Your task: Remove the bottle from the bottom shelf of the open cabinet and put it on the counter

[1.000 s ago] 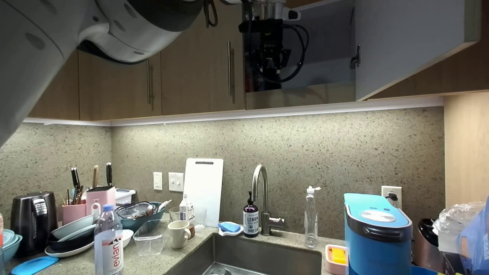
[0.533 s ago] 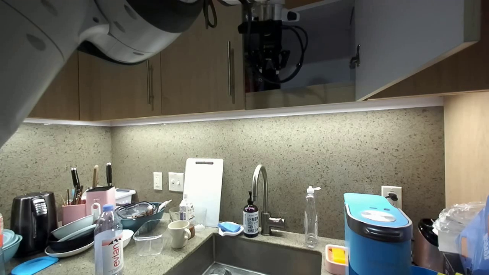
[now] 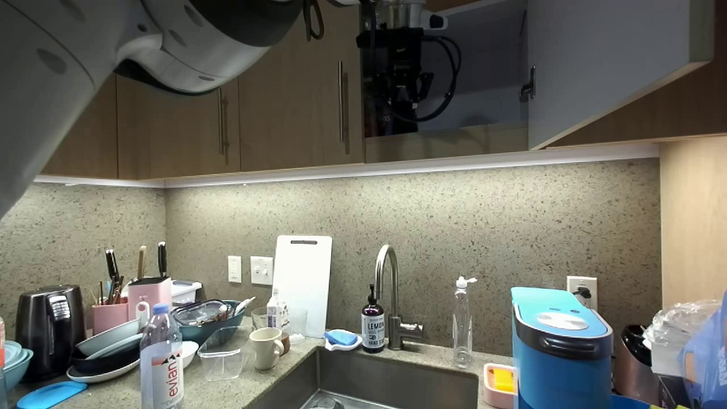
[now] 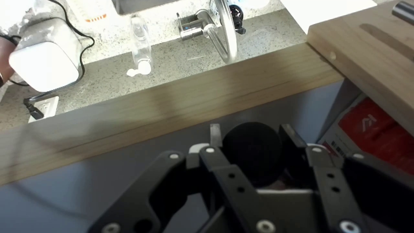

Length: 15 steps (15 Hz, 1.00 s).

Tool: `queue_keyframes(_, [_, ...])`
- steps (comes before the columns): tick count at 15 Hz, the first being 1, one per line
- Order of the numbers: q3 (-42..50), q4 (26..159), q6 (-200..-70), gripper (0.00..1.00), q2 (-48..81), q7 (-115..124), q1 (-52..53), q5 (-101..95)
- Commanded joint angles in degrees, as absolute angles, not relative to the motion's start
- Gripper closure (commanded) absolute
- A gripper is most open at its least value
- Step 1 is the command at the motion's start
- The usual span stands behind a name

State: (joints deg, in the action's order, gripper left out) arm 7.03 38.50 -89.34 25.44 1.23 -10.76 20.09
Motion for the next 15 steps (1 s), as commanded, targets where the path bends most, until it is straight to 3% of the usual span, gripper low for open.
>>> queue_keyframes(1, [5.9, 41.9, -90.4, 0.78, 20.9, -6.5, -12.3, 22.4])
queue_keyframes(10, [4.8, 46.1, -93.3, 0.78, 14.7, -15.0, -11.9, 26.9])
queue_keyframes(11, [5.6, 40.6, -90.7, 0.78, 18.3, -12.0, -11.8, 24.8])
queue_keyframes(12, [5.5, 40.8, -90.7, 0.53, 18.0, -12.0, -11.7, 24.9])
queue_keyframes(15, [5.5, 40.8, -90.7, 0.53, 18.3, -12.0, -11.7, 24.8])
